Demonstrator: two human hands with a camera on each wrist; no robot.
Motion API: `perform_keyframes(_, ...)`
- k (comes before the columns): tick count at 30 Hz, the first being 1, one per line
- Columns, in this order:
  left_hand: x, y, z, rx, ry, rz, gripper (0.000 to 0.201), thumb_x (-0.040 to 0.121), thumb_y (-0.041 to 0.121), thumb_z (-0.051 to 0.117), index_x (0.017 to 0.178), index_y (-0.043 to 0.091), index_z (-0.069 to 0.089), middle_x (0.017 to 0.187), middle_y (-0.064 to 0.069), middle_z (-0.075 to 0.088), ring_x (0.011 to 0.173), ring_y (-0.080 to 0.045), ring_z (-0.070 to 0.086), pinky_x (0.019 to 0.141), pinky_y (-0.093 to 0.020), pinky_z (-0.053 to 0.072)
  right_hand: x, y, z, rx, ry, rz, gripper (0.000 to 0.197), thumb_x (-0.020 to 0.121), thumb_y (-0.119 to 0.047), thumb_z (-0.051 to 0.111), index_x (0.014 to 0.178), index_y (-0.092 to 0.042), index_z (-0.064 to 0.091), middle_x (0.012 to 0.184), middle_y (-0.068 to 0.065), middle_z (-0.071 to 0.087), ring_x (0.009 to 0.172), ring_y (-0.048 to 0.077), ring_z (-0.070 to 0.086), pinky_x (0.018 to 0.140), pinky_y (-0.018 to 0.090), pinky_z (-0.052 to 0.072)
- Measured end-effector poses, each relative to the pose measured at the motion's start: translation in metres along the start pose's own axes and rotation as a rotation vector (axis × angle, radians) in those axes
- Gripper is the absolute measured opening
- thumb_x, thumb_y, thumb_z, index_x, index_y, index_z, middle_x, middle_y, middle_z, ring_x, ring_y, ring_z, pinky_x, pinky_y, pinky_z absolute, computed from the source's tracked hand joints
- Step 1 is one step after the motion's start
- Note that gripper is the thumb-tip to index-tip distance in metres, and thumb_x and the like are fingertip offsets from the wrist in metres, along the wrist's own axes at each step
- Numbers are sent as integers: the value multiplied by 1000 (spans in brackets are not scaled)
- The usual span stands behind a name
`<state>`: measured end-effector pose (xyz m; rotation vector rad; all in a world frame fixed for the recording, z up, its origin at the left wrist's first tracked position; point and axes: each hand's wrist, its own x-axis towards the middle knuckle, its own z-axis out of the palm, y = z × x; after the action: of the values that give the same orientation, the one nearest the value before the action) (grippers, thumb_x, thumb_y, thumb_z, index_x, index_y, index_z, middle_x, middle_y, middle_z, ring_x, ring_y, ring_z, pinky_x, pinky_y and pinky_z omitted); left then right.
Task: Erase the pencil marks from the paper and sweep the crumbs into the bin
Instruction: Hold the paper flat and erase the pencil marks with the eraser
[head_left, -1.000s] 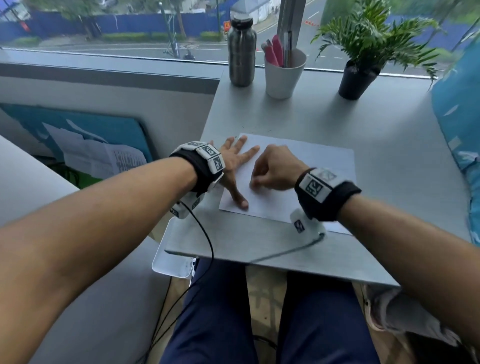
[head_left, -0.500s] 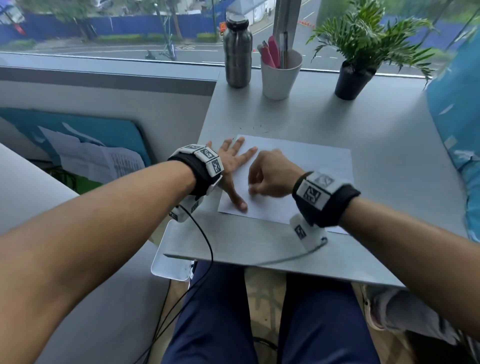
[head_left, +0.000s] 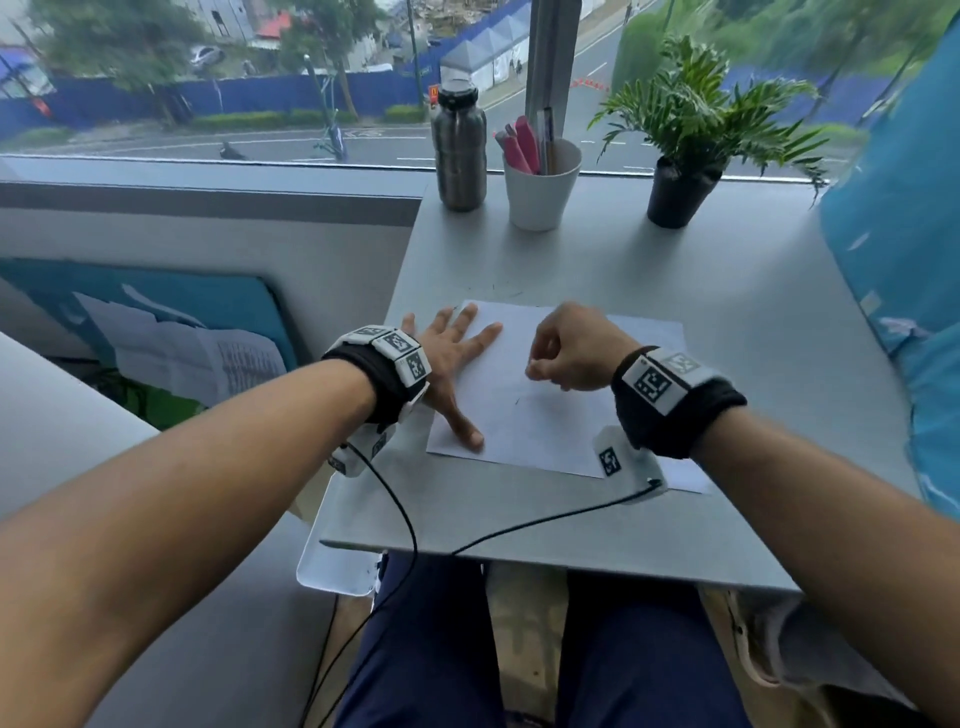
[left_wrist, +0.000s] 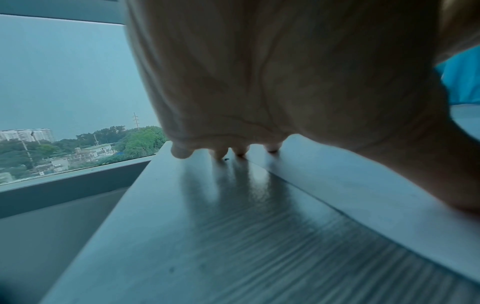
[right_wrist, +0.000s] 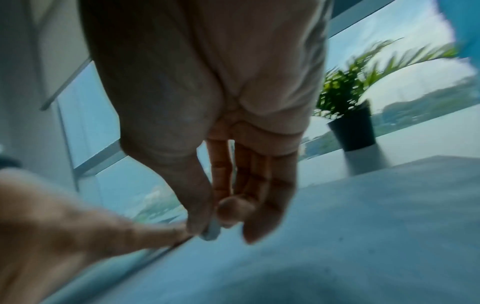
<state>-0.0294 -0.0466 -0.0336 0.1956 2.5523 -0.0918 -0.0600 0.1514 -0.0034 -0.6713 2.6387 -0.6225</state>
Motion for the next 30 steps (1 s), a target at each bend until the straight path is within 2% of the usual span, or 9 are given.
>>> perform_keyframes(5, -8, 4, -1, 91, 35, -28, 161, 37, 92, 64, 151, 18, -23, 159, -2, -27, 147, -22, -21, 115, -57, -12, -7, 38, -4, -83, -127, 162, 15, 78, -27, 75, 89, -17, 75, 91, 0, 70, 75, 14, 59, 52, 19, 41)
perform_keyframes(8, -16, 7, -6, 139, 40, -109, 160, 41, 98, 53, 153, 4, -11, 162, -11, -12, 149, -25, -10, 117, -54, -12, -10, 42, -3, -62, -103, 168, 18, 81, -29, 74, 93, -16, 74, 93, -1, 68, 83, 15, 59, 55, 20, 41)
perform_keyframes(12, -34, 21, -6, 235, 109, -203, 120, 78, 82, 40, 152, -2, -3, 161, -19, -3, 149, -33, -5, 114, -57, -11, -8, 38, 0, -71, -76, 166, 15, 81, -26, 74, 91, -16, 74, 101, 2, 71, 89, 17, 60, 66, 21, 44)
perform_keyframes(16, -53, 47, 19, 216, 202, 135, 87, 98, 48, 41, 152, 9, -16, 159, -10, -21, 148, -25, -15, 119, -49, -8, -10, 35, 1, -93, -54, 163, 13, 80, -25, 73, 90, -17, 74, 104, 3, 69, 91, 18, 58, 76, 24, 43)
perform_keyframes(19, -57, 65, 41, 188, 135, 418, 82, 98, 57, 33, 153, 21, -14, 159, 2, -22, 146, -14, -18, 118, -43, -11, -11, 34, -2, -112, -70, 160, 13, 80, -27, 74, 90, -19, 75, 98, 1, 68, 90, 17, 58, 76, 23, 43)
perform_keyframes(21, -55, 65, 50, 161, 117, 455, 80, 96, 63, 27, 153, 25, -14, 159, 7, -21, 145, -9, -18, 116, -41, -14, -13, 34, -5, -98, -87, 170, 13, 79, -28, 75, 90, -20, 75, 85, -3, 66, 85, 16, 60, 70, 21, 43)
perform_keyframes(24, -52, 49, 51, 47, 122, 345, 83, 92, 69, 22, 153, 26, -14, 159, 7, -21, 146, -10, -17, 118, -46, -11, -16, 30, -8, -88, -100, 179, 9, 79, -27, 76, 86, -22, 74, 68, -9, 61, 71, 12, 58, 55, 19, 39)
perform_keyframes(28, -45, 23, 39, 55, 143, -49, 99, 86, 79, 16, 155, 12, -9, 161, -5, -16, 149, -21, -11, 117, -51, -12, -17, 26, -10, -87, -96, 193, 9, 77, -27, 77, 85, -22, 74, 65, -12, 61, 65, 7, 56, 52, 15, 37)
perform_keyframes(30, -48, 25, 34, 68, 205, -49, 95, 90, 74, 18, 155, 9, -5, 161, -8, -15, 149, -22, -12, 117, -52, -12, -17, 26, -9, -82, -95, 202, 10, 77, -26, 77, 86, -21, 75, 65, -11, 62, 63, 5, 56, 52, 15, 36)
